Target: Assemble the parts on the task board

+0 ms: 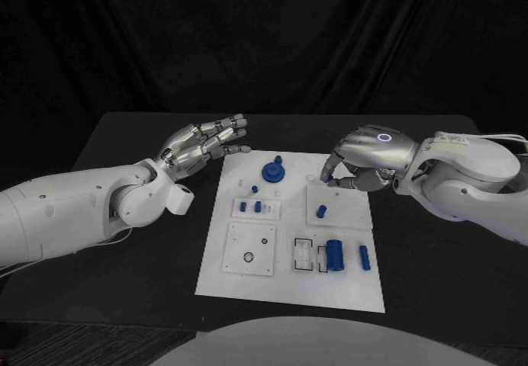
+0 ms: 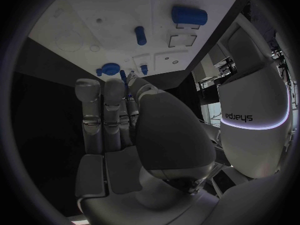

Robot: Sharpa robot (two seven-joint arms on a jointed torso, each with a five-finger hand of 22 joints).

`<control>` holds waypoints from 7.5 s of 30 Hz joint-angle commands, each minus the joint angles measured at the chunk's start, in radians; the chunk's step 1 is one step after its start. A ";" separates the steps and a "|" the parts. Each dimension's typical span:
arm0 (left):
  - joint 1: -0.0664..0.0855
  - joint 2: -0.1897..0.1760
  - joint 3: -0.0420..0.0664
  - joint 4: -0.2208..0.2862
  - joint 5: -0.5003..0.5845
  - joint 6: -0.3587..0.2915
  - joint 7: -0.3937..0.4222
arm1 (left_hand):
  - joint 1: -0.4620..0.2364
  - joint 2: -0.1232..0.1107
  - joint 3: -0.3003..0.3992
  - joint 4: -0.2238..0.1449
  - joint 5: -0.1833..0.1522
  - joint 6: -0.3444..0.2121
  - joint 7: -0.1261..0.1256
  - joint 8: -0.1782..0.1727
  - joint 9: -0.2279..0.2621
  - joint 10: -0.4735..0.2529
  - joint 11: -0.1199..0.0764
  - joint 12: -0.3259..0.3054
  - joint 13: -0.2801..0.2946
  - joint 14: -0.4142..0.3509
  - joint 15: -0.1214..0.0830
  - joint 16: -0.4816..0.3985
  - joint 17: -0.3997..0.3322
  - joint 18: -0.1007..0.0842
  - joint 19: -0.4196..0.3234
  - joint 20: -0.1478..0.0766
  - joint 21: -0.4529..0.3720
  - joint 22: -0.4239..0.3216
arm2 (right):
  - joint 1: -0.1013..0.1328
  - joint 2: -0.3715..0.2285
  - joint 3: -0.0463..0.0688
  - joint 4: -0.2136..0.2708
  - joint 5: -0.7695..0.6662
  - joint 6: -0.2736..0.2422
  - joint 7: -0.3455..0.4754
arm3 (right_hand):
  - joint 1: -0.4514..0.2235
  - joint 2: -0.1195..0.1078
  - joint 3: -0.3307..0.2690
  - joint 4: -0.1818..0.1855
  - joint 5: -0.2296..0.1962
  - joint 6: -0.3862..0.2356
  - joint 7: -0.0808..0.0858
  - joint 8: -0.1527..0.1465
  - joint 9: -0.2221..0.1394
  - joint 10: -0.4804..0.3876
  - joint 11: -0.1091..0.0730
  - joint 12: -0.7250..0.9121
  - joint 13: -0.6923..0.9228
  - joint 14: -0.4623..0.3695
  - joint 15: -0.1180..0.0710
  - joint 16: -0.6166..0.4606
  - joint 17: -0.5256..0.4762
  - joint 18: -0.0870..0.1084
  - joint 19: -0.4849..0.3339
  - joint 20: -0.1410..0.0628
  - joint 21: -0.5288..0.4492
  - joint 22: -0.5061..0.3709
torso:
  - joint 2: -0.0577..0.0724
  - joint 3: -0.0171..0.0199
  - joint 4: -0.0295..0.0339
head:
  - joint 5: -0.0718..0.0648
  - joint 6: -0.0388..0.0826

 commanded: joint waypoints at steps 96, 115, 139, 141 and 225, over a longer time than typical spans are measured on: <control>-0.011 0.041 0.001 -0.035 0.008 0.054 0.078 | 0.015 0.029 0.027 -0.002 -0.005 0.019 0.013 0.010 0.004 -0.008 0.016 0.006 0.001 -0.012 0.006 0.005 -0.001 -0.033 -0.002 -0.001 -0.004 -0.015 | -0.217 0.329 0.001 -0.136 0.002 0.088 0.011 | 0.005 -0.006 0.000 -0.004 0.001 -0.010 0.007 -0.018 -0.002 0.039 -0.024 -0.008 0.001 0.013 -0.004 0.012 0.030 -0.004 0.009 -0.008 0.026 0.053 | -0.001 0.0006 0.0035 | 0.063 0.000; -0.015 0.046 0.001 -0.040 0.008 0.060 0.074 | 0.015 0.031 0.029 -0.002 -0.006 0.024 0.013 0.011 0.005 -0.009 0.017 0.006 0.001 -0.012 0.007 0.005 0.000 -0.034 -0.002 -0.001 -0.004 -0.016 | -0.221 0.336 0.001 -0.151 0.002 0.089 0.007 | -0.051 -0.042 -0.047 0.021 -0.036 -0.199 0.022 -0.083 -0.040 -0.185 0.036 -0.073 -0.010 -0.052 0.046 -0.017 -0.005 0.006 -0.039 0.034 -0.093 0.041 | -0.001 0.0003 0.0039 | 0.065 0.000; -0.016 0.036 0.001 -0.036 0.008 0.051 0.073 | 0.014 0.032 0.031 -0.001 -0.008 0.027 0.015 0.012 0.006 -0.010 0.019 0.006 0.001 -0.012 0.008 0.007 0.000 -0.035 -0.002 -0.001 -0.005 -0.017 | -0.150 0.195 0.001 -0.044 0.076 -0.067 0.045 | -0.019 -0.087 -0.197 0.188 -0.061 -0.285 0.023 -0.070 -0.040 -0.436 0.067 -0.004 -0.017 -0.037 0.067 0.084 0.068 -0.007 -0.004 0.052 -0.016 0.079 | -0.002 0.0021 0.0023 | 0.060 0.000; -0.016 0.036 0.001 -0.036 0.008 0.049 0.073 | 0.012 0.030 0.030 0.000 -0.010 0.029 0.016 0.013 0.006 -0.010 0.020 0.008 0.001 -0.014 0.009 0.007 0.000 -0.036 -0.004 -0.001 -0.006 -0.019 | -0.127 0.165 0.001 -0.023 0.093 -0.074 0.042 | -0.026 -0.085 -0.197 0.188 -0.059 -0.285 0.022 -0.072 -0.042 -0.428 0.067 -0.002 -0.019 -0.020 0.068 0.100 0.089 -0.009 0.011 0.054 0.015 0.085 | -0.002 0.0019 0.0031 | 0.058 0.000; -0.030 0.030 0.001 -0.042 0.008 -0.111 0.128 | -0.289 0.074 -0.102 0.079 -0.308 -0.491 -0.061 -0.055 -0.060 -0.075 -0.074 -0.209 -0.034 -0.162 -0.215 -0.128 -0.038 -0.012 -0.326 -0.241 -0.116 -0.588 | -0.161 0.071 0.000 -0.121 0.124 0.063 -0.013 | 0.021 -0.002 -0.090 0.095 0.006 -0.081 0.026 -0.026 -0.029 -0.036 0.001 -0.019 -0.020 0.042 0.015 0.080 0.131 -0.013 0.049 0.012 0.065 0.095 | -0.004 -0.0011 0.0001 | 0.024 0.000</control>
